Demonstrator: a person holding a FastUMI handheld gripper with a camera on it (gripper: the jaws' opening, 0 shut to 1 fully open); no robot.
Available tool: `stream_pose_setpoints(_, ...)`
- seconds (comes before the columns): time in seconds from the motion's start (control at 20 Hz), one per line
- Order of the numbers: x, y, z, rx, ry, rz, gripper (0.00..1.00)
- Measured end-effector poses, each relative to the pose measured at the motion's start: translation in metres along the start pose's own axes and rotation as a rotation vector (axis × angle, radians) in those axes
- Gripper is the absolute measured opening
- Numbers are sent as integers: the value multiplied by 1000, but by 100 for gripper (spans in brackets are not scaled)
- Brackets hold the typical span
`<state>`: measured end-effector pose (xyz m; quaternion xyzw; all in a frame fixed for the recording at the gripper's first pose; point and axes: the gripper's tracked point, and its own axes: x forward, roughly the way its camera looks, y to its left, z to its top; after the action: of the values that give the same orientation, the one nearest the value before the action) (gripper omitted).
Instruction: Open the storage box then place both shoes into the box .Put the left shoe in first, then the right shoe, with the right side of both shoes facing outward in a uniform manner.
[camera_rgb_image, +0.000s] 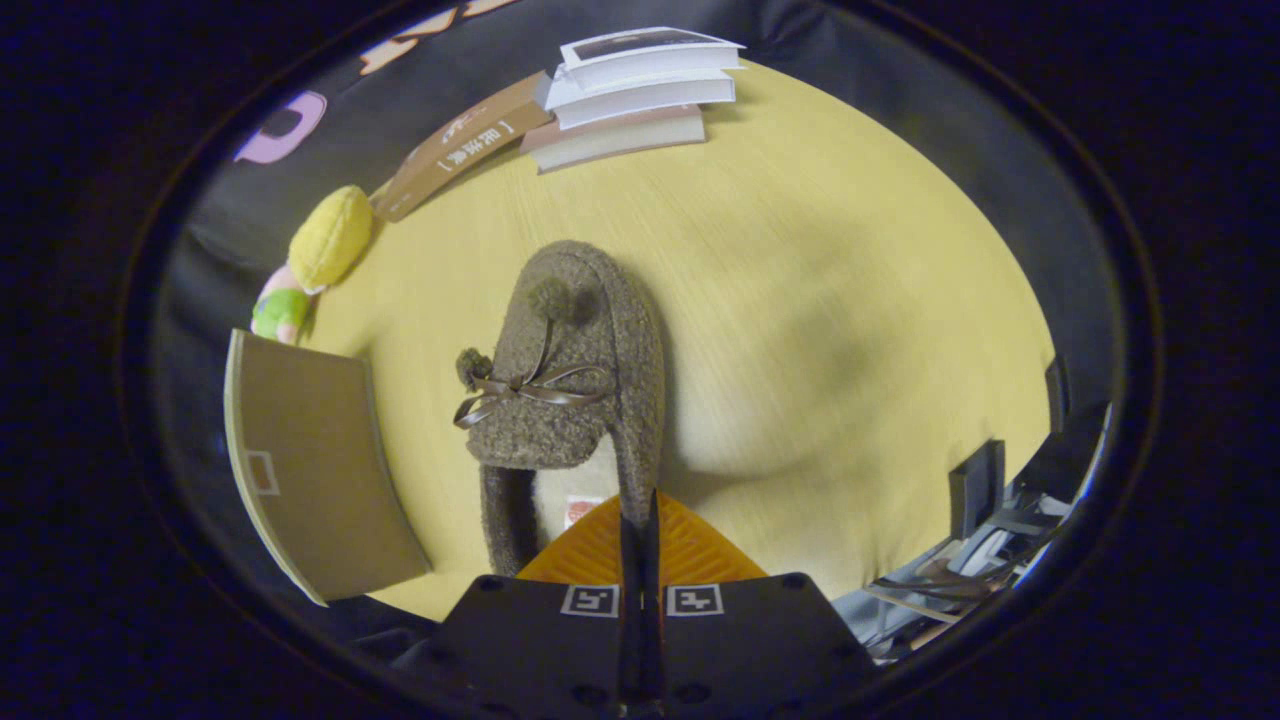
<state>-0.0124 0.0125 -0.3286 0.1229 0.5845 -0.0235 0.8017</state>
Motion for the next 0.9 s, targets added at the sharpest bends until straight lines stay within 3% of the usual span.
stream_pose_setpoints(0.3, -50, 60, 9, 48, -39, 193, 4)
stream_pose_setpoints(0.6, -114, 160, 12, -37, -67, 385, 3)
stream_pose_setpoints(0.8, -137, 231, -7, -74, -20, 527, 3)
stream_pose_setpoints(0.9, -137, 255, -19, -115, 12, 551, 3)
